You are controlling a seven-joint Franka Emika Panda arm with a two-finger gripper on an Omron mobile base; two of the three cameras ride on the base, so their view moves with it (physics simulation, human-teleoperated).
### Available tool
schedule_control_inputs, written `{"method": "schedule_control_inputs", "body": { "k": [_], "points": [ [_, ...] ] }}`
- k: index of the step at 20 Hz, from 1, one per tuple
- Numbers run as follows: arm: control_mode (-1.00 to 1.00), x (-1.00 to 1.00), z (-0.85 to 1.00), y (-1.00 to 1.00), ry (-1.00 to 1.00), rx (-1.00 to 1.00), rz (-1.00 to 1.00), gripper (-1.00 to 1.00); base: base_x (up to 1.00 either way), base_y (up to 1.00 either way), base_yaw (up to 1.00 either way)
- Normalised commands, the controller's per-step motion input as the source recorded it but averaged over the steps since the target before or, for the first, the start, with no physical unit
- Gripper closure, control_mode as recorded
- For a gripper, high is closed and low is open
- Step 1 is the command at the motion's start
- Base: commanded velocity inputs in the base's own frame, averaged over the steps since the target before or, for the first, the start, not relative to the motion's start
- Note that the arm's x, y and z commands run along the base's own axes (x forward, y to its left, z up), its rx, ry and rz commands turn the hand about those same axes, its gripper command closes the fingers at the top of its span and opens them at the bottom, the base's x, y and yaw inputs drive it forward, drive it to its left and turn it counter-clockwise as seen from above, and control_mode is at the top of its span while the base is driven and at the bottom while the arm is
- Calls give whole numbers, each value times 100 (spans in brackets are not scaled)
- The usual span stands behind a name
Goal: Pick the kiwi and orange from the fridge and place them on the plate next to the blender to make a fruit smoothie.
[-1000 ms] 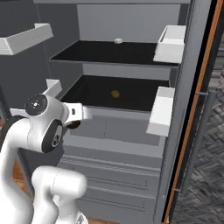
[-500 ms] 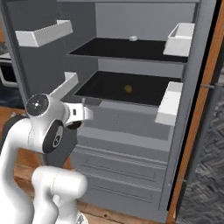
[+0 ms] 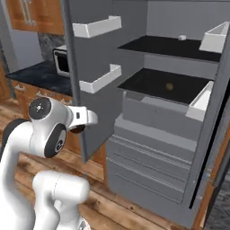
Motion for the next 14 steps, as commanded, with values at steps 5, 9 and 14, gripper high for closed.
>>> {"method": "schedule_control_inputs", "body": {
  "k": [5,9,14],
  "points": [
    [100,0,0,0,0,0,0,100,-46,-1,85],
    [100,0,0,0,0,0,0,100,-20,3,100],
    [100,0,0,0,0,0,0,100,-2,1,99]
  ]
}}
